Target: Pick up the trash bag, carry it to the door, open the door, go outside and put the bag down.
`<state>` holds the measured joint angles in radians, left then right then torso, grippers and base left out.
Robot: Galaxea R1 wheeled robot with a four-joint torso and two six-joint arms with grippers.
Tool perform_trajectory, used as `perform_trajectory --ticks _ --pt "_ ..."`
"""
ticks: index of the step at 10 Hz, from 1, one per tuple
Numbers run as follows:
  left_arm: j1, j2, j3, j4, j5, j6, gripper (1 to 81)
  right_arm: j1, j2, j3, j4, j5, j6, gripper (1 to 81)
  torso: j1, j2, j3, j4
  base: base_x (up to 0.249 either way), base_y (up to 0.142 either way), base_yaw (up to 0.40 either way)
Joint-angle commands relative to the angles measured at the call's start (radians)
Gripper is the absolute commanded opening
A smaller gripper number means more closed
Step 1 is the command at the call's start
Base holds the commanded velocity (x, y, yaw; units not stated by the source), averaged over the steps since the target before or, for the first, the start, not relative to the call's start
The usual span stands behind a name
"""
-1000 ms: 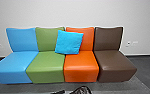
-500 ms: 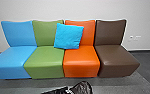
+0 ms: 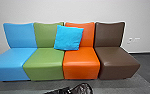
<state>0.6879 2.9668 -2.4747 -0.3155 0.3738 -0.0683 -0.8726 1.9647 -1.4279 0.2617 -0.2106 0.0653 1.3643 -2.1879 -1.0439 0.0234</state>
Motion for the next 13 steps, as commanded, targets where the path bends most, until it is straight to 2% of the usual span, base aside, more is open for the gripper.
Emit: perform_trajectory --ticks 1,4,5,8,9,11,12,13 --pt "-0.147 0.008 -0.004 -0.010 0.054 0.002 81.1 0.086 -0.063 0.040 0.024 -0.052 0.002 81.1 0.063 -0.097 -0.071 0.000 0.000 0.000 0.000" --pt "-0.175 0.002 -0.006 -0.007 0.054 0.002 81.1 0.097 -0.102 0.078 0.024 -0.050 0.002 81.1 0.128 -0.202 -0.173 0.000 0.000 0.000 0.000" --pt "-0.193 0.000 -0.006 -0.007 0.056 0.001 81.1 0.105 -0.125 0.103 0.024 -0.050 0.002 81.1 0.152 -0.240 -0.114 0.000 0.000 0.000 0.000" --pt "-0.234 0.002 -0.020 -0.007 0.059 0.001 81.1 0.114 -0.186 0.152 0.030 -0.050 0.002 81.1 0.209 -0.330 -0.147 0.000 0.000 0.000 0.000" --pt "-0.248 0.000 -0.030 -0.014 0.059 0.001 81.1 0.115 -0.192 0.155 0.030 -0.050 0.002 81.1 0.231 -0.365 -0.150 0.000 0.000 0.000 0.000" --pt "-0.254 0.022 -0.035 -0.004 0.059 -0.001 81.1 0.120 -0.205 0.167 0.031 -0.050 0.002 81.1 0.277 -0.441 -0.150 0.000 0.000 0.000 0.000" --pt "-0.254 0.041 -0.052 -0.002 0.059 0.001 81.1 0.123 -0.217 0.179 0.031 -0.050 0.002 81.1 0.300 -0.479 -0.216 0.000 0.000 0.000 0.000" --pt "-0.256 0.049 -0.064 -0.004 0.059 0.001 81.1 0.123 -0.224 0.184 0.031 -0.050 0.002 81.1 0.321 -0.512 -0.251 0.000 0.000 0.000 0.000"
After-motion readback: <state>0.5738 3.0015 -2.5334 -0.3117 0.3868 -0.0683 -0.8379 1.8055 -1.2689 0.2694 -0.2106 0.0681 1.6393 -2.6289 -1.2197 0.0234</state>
